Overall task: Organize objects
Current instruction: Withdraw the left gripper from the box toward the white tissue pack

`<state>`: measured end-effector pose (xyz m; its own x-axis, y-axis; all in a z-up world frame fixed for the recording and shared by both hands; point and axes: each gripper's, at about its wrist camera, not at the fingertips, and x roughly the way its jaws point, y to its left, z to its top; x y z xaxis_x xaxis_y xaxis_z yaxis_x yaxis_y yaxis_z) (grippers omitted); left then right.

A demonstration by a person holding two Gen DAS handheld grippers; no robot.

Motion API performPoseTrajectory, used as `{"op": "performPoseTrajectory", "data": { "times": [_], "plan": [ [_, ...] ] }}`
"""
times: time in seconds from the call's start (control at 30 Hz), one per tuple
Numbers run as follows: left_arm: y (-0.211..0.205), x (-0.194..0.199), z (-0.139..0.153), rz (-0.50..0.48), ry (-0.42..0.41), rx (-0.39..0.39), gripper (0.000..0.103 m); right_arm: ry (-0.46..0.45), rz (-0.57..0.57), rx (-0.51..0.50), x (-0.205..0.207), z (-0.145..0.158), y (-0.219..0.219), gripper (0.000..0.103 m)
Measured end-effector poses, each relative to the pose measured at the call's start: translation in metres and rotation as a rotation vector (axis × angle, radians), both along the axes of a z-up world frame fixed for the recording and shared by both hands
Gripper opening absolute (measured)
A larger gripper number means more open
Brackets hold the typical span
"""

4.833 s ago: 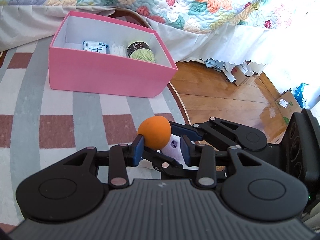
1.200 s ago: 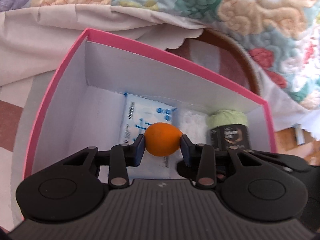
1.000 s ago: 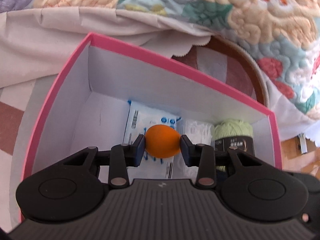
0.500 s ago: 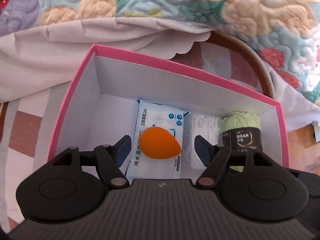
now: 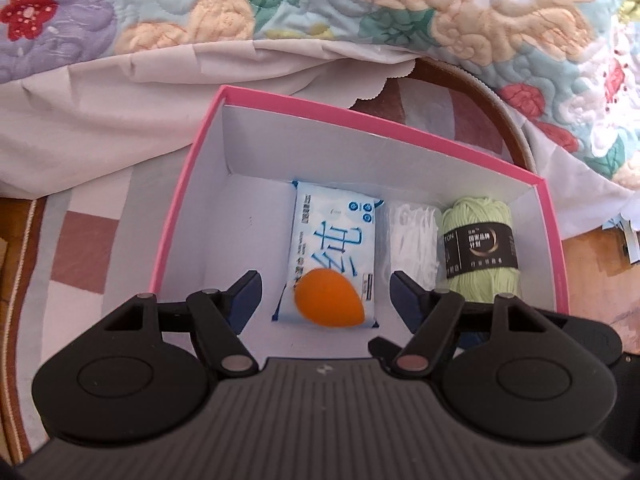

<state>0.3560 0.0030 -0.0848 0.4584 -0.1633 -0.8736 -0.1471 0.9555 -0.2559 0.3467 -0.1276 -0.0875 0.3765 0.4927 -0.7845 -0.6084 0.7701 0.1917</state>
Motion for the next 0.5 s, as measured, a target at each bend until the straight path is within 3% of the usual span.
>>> {"op": "performPoseTrajectory", "data": {
  "times": [0.5],
  "plan": [
    [0.002, -0.07, 0.064, -0.083, 0.009, 0.106, 0.07, -0.078, -0.063, -0.033, -0.063, 0.074, -0.025, 0.04]
  ]
}}
